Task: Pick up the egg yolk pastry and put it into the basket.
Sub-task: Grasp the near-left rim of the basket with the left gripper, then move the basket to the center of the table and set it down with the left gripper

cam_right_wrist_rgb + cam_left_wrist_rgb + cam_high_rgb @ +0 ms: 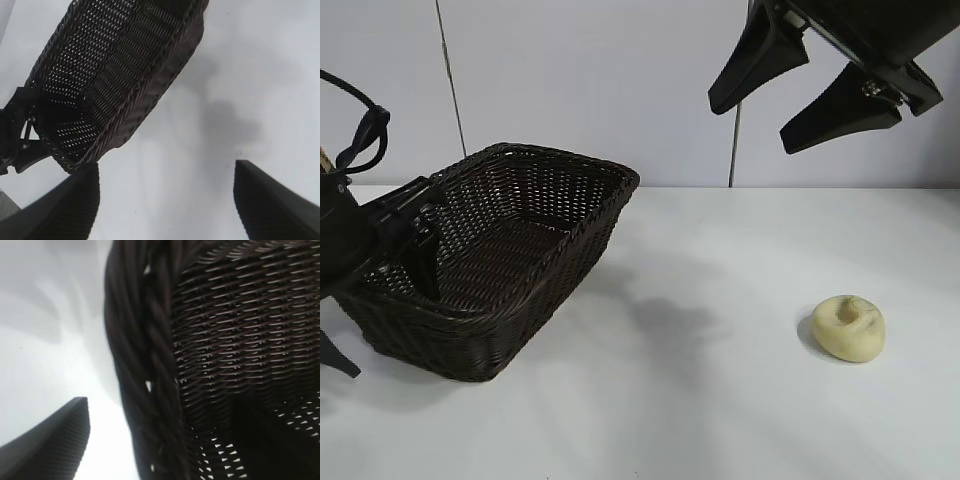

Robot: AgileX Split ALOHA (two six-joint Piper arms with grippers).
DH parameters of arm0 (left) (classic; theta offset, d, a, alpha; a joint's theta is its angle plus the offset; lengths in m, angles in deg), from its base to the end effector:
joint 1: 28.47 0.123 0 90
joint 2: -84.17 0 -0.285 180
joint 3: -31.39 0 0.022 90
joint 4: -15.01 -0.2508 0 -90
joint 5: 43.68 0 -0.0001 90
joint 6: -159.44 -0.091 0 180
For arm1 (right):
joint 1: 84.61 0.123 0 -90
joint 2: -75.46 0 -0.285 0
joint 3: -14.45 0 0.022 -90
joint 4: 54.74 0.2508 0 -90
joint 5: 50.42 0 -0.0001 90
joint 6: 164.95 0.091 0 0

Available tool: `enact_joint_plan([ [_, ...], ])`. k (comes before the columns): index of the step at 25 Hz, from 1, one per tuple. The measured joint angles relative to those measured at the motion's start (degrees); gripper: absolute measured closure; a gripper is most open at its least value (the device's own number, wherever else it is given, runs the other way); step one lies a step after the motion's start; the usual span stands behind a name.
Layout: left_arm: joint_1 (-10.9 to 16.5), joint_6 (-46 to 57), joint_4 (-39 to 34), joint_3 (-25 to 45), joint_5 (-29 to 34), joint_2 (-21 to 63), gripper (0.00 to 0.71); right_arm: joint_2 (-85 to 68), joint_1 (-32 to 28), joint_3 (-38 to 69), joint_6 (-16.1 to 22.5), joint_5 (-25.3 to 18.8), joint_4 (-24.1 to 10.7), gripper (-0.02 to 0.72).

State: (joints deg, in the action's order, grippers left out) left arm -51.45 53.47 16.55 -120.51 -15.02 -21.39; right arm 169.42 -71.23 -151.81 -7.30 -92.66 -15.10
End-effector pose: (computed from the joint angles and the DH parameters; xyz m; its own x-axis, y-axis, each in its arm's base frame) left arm 0.2763 -0.1185 0.1536 -0.6026 -0.7954 -0.0648 -0.7493 0.5919 -0.2971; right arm 0.2975 0.1109 0.2866 -0.8373 -0.0511 -0.5444 -0.3329 0.8375 0.4333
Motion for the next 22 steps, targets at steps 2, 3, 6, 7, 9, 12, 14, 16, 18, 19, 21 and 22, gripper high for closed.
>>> enact_joint_plan([
  [2,0.0,0.0,0.0,0.0,-0.07,0.0,0.322,0.0,0.0,0.0,0.0,-0.05,0.0,0.164],
  [3,0.0,0.0,-0.01,0.0,-0.08,0.0,0.373,0.0,0.0,0.0,0.0,-0.05,0.0,0.164],
  [6,0.0,0.0,-0.07,0.0,-0.13,0.0,0.485,0.0,0.0,0.0,0.0,-0.05,0.0,0.164],
  [7,0.0,0.0,-0.07,0.0,-0.13,0.0,0.513,0.0,0.0,0.0,0.0,-0.05,0.0,0.164],
  [9,0.0,0.05,-0.01,0.0,-0.27,0.0,0.558,0.0,0.0,0.0,0.0,-0.05,0.0,0.164],
  [12,0.0,0.64,0.04,0.0,-0.82,0.0,0.61,0.0,0.0,0.0,0.0,-0.05,0.0,0.164],
  [14,0.0,0.44,0.04,0.0,-0.97,0.0,0.611,0.0,0.0,0.0,0.0,-0.05,0.0,0.164],
  [16,0.0,0.44,0.17,0.0,-0.97,0.0,0.611,0.0,0.0,0.0,0.0,-0.05,0.0,0.164],
  [18,0.0,0.44,0.17,0.0,-0.91,0.0,0.611,0.0,0.0,0.0,0.0,-0.05,0.0,0.164],
  [19,0.0,0.44,0.17,-0.2,-0.6,0.0,0.611,0.0,0.0,0.0,0.0,-0.05,0.0,0.164],
  [21,0.08,-0.51,0.3,-1.18,1.1,0.0,0.611,0.0,0.0,0.0,0.0,-0.05,0.0,0.164],
  [22,0.14,-1.4,0.62,-1.89,2.23,0.0,0.611,0.0,0.0,0.0,0.0,-0.05,0.0,0.164],
])
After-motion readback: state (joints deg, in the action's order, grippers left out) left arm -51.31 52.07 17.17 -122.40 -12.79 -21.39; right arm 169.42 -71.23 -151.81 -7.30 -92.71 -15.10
